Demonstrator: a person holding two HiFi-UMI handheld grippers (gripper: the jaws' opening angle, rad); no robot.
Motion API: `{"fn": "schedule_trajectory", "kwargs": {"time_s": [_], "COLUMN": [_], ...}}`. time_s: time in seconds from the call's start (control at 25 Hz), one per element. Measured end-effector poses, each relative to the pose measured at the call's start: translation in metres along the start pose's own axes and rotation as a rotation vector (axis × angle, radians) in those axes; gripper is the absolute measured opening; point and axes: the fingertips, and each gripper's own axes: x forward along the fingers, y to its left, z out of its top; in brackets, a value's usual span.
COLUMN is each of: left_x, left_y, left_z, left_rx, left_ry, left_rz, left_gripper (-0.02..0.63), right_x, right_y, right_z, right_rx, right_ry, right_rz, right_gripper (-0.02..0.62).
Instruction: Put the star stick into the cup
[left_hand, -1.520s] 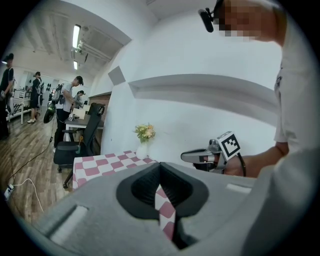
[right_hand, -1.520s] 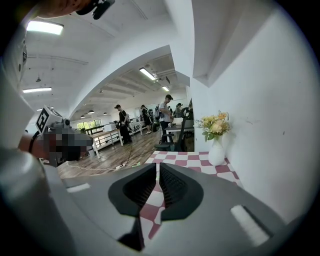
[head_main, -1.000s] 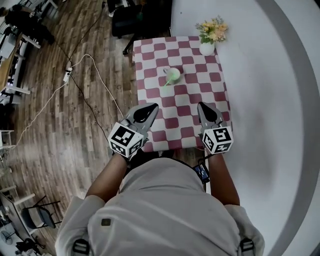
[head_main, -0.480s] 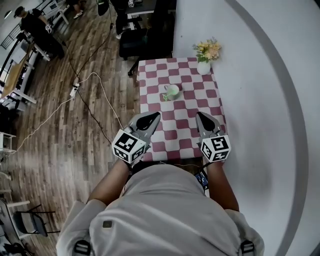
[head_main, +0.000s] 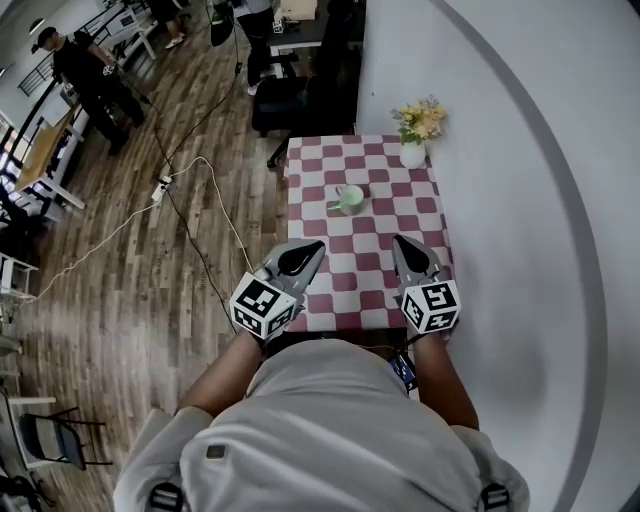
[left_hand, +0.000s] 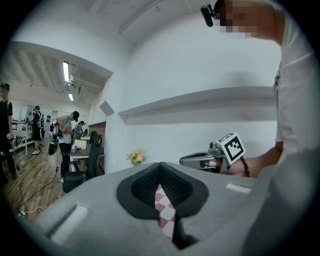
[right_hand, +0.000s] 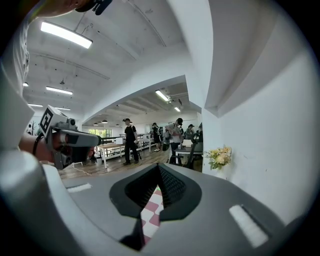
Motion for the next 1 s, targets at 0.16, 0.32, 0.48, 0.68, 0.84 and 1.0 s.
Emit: {"fn": "schedule_trajectory", "kwargs": {"time_s": [0.16, 0.32, 0.48, 0.68, 0.84, 1.0], "left_x": [-0.01, -0.023, -0.041, -0.068, -0.094, -0.119], "left_y": [0.0, 0.006, 0.013, 0.027, 0.037, 0.045], "left_z": [-0.003, -0.007, -0.015, -0.018, -0.022, -0.026], "left_rx": [-0.003, -0.015, -0.024, -0.04, -0.038, -0.038], "left_ry": [0.004, 0.003, 0.007, 0.011, 0.016, 0.017], "left_rz": [0.007, 0.007, -0.012, -0.038, -0.069, -0.107], "left_gripper": [0.003, 0.003, 0.003, 0.003, 0.003, 0.003], "right_x": [0.001, 0.0, -0.001, 0.003, 0.004, 0.001], "right_y": [0.009, 0.02, 0.032, 0.058, 0.085, 0.115], "right_z": [-0.001, -0.005, -0.007, -0.005, -0.005, -0.007], "right_rx": [0.009, 0.015, 0.026, 0.033, 0.034, 0.039], "right_ry": [0.004, 0.013, 0.019, 0.031, 0.029, 0.032], "right_rz": [0.012, 0.005, -0.028, -0.061, -0.092, -0.128], "right_gripper": [0.009, 0.009, 0.009, 0.009, 0.009, 0.009]}}
